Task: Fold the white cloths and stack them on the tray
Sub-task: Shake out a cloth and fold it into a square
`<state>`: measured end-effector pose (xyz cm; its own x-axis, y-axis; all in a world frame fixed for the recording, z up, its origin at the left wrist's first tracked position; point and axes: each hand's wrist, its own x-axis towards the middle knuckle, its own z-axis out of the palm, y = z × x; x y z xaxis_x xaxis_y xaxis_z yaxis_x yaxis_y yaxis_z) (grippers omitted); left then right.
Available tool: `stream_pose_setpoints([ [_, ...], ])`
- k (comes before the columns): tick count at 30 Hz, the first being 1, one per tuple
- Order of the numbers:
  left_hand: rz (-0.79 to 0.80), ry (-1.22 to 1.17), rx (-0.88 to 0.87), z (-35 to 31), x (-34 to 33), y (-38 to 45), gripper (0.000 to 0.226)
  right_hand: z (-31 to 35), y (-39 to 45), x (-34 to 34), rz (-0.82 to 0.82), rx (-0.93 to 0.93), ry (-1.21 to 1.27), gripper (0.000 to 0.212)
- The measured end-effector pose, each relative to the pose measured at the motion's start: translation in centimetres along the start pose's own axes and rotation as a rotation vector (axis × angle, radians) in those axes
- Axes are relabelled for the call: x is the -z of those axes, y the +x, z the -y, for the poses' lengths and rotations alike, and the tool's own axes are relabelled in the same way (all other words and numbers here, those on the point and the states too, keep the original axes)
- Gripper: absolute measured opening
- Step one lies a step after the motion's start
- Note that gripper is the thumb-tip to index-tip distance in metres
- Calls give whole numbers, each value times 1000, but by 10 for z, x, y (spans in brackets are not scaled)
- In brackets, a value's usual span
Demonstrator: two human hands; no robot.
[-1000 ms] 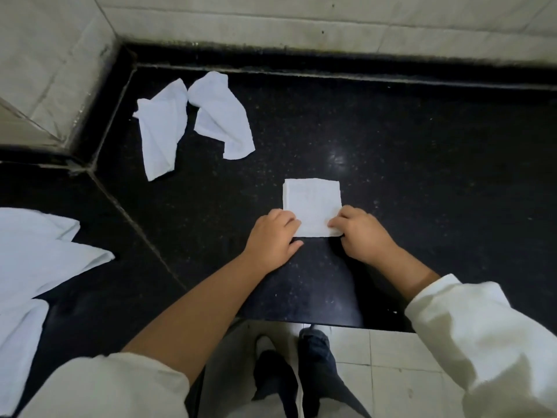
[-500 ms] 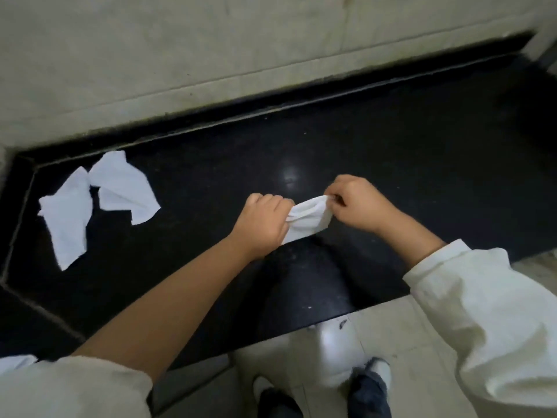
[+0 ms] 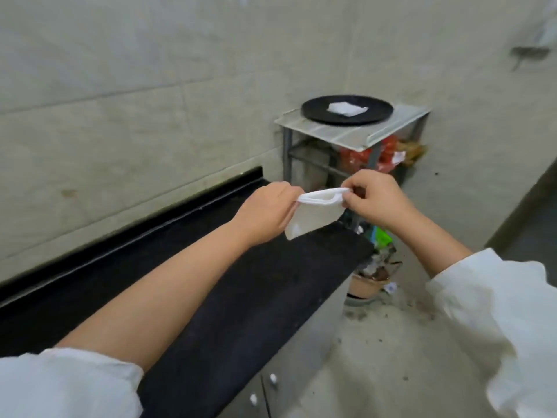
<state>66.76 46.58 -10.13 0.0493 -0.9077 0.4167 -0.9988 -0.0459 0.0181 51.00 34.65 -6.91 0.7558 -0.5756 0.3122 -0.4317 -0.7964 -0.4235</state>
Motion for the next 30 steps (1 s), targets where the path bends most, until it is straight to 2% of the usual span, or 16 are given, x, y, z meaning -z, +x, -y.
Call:
stream_pose_setpoints([
  [2,-58,-32,-51,-12,-4,57,59,-37,17,32,-89,-42,-23,20],
  [5,-165,-30,-84,-28,-10,140,41,-84,49,67,-158,-93,-27,17],
  [9,-68,-108,2,-27,-28,244,33,-138,112,95,-222,-64,-134,7],
  [12,-92,-143,26,-8,-43,320,26,-177,172,111,-242,-73,-256,18],
  [16,-90,-137,115,20,-51,405,27,-217,262,132,-226,-42,-316,23],
  [23,-57,-34,290,65,-90,504,27,-288,390,127,-194,20,-206,18],
  [30,-15,27,556,111,-163,567,32,-362,512,79,10,192,-45,15],
])
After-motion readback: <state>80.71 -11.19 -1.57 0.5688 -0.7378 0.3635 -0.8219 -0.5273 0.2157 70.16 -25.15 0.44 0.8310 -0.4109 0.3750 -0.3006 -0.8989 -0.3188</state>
